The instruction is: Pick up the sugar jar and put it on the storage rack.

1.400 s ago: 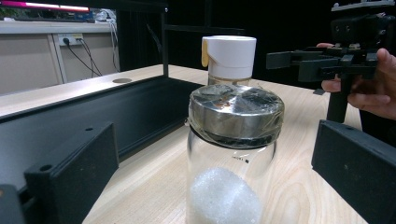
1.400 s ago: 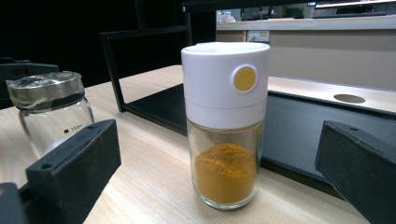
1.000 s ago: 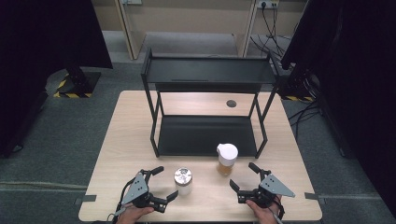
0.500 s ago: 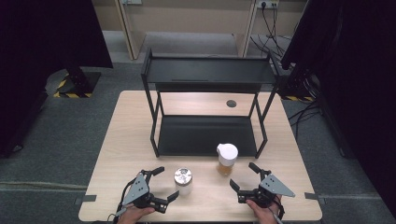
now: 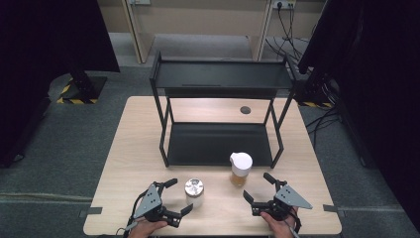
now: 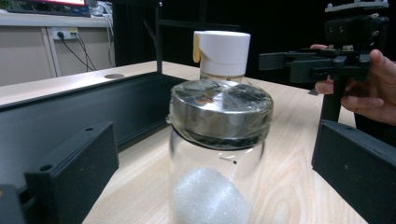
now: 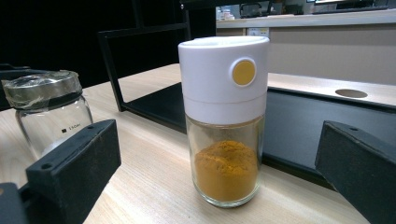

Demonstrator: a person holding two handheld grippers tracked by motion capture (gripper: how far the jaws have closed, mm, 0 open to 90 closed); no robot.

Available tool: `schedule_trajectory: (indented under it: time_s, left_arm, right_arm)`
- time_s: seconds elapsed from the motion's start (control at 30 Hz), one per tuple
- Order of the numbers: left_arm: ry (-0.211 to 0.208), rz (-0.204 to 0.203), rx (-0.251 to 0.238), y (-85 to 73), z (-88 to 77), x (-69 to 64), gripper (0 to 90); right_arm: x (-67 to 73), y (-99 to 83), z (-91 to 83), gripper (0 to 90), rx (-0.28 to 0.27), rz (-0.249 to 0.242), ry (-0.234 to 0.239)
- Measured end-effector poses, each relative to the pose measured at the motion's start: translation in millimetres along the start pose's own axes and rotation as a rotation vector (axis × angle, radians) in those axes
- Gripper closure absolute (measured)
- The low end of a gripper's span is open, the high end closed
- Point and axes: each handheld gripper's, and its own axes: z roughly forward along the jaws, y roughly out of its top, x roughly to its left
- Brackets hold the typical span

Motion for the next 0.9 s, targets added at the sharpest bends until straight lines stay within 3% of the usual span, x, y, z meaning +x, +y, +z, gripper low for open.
schedule_trajectory:
  time_s: [0.53,0.9]
  left_arm:
    - [-0.003,-0.017,0.062,8.5,17.7,-0.1,0.7]
    - [0.000,0.000,0.104,14.5,32.1,-1.6,3.3]
  right_arm:
    - [-0.2,-0.3,0.4,0.4,-0.001,-0.002,0.005]
    - [-0.5,-0.4,0.5,0.4,-0.002,0.000,0.009]
